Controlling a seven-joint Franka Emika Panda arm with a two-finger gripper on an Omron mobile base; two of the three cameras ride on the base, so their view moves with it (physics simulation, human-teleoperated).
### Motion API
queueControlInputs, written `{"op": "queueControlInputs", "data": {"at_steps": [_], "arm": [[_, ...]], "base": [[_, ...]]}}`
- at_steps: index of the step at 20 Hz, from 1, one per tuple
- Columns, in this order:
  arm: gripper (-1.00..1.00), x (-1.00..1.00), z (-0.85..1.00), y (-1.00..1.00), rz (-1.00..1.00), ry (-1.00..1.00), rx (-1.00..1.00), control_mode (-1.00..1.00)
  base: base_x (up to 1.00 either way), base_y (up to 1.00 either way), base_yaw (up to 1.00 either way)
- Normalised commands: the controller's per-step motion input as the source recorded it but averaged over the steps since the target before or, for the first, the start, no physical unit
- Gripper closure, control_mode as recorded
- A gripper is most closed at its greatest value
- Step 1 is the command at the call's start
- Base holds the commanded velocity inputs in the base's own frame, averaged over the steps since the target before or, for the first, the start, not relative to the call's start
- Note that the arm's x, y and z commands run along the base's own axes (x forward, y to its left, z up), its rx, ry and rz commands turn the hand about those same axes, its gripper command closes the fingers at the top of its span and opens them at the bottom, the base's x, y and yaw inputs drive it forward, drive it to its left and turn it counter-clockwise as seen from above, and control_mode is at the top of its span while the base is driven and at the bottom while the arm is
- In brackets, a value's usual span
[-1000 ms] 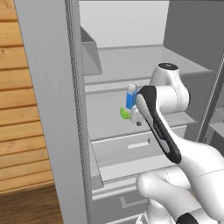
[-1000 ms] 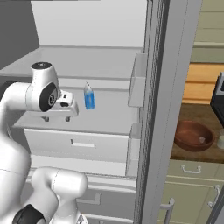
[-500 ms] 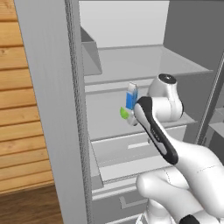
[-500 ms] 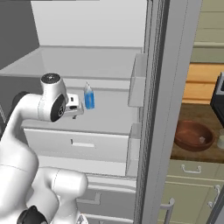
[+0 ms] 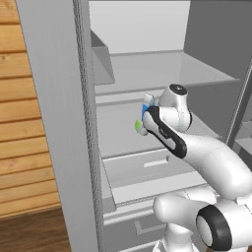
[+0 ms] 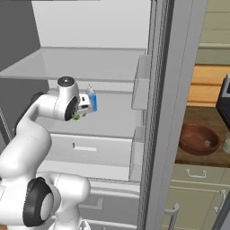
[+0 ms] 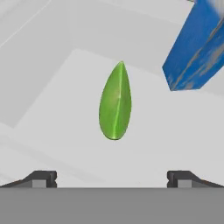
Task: Grab a lemon wedge from the fridge and one ice cube from the ice bowl, and put them in the glass of lemonade.
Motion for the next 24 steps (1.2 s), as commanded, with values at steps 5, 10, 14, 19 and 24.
{"op": "queueControlInputs", "data": {"at_steps": [5, 10, 14, 19, 24], "arm": [[-1.00, 0.55, -0.18, 0.03, -0.01, 0.00, 0.00, -1.00], [-1.00, 0.32, -0.10, 0.11, -0.05, 0.00, 0.01, -1.00], [-1.00, 0.14, 0.07, 0.14, -0.03, 0.06, 0.00, -1.00], [-1.00, 0.15, -0.03, 0.11, 0.00, 0.03, 0.00, -1.00], [-1.00, 0.04, -0.26, 0.10, 0.00, 0.04, 0.00, -1.00]], "base": [[0.00, 0.00, 0.00], [0.00, 0.00, 0.00], [0.00, 0.00, 0.00], [0.00, 0.00, 0.00], [0.00, 0.00, 0.00]]}}
